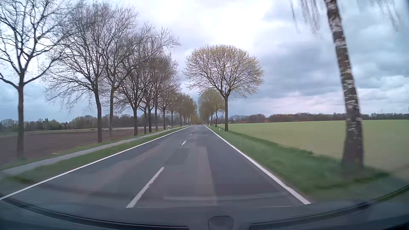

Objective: Follow the waypoints while adhering to traffic rules and regulations

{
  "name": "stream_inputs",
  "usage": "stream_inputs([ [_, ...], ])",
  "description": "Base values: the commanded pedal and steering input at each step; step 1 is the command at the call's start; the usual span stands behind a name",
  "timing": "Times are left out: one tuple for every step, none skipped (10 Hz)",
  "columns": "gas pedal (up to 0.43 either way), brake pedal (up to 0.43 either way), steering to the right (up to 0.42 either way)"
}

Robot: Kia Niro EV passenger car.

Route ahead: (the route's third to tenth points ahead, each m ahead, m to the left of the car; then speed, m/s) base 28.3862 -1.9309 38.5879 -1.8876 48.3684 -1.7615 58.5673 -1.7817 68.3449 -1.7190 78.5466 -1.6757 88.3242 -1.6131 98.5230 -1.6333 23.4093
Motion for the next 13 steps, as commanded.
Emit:
stream_inputs([
  [0.0, 0.0, -0.002],
  [0.0, 0.0, -0.002],
  [0.0, 0.0, -0.002],
  [0.0, 0.0, -0.002],
  [0.0, 0.0, -0.003],
  [0.0, 0.0, -0.003],
  [0.0, 0.0, -0.003],
  [0.0, 0.0, -0.003],
  [0.0, 0.0, -0.003],
  [0.0, 0.0, -0.004],
  [0.0, 0.0, -0.005],
  [0.0, 0.0, -0.005],
  [0.0, 0.0, -0.006],
])
